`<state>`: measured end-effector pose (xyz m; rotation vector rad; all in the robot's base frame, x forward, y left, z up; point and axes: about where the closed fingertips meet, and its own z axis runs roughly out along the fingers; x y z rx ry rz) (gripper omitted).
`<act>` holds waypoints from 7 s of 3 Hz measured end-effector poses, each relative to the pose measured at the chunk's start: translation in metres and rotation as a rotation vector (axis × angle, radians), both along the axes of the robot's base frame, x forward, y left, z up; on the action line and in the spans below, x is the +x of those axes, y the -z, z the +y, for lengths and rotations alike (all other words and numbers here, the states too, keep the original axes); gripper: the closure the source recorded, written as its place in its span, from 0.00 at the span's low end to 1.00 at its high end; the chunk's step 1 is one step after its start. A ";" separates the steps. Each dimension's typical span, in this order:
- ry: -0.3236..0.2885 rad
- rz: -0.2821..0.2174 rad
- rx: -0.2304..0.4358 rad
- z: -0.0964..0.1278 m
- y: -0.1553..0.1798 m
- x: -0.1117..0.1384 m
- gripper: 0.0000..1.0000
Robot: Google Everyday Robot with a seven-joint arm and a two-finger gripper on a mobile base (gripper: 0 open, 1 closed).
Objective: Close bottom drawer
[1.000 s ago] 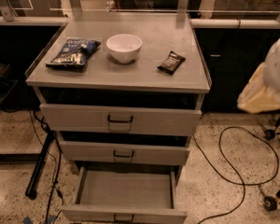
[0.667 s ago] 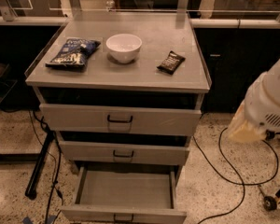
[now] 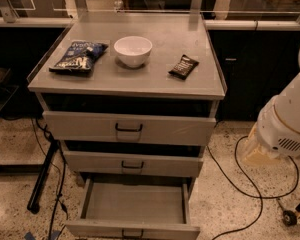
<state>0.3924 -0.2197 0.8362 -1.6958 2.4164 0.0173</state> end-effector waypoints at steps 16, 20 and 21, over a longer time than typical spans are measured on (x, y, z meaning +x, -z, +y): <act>0.369 0.537 0.039 0.059 0.534 -0.068 1.00; 0.524 0.515 0.217 0.073 0.597 -0.035 1.00; 0.524 0.515 0.217 0.073 0.597 -0.035 1.00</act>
Offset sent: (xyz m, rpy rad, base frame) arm -0.0358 0.0354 -0.2244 0.0292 0.2580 -0.0746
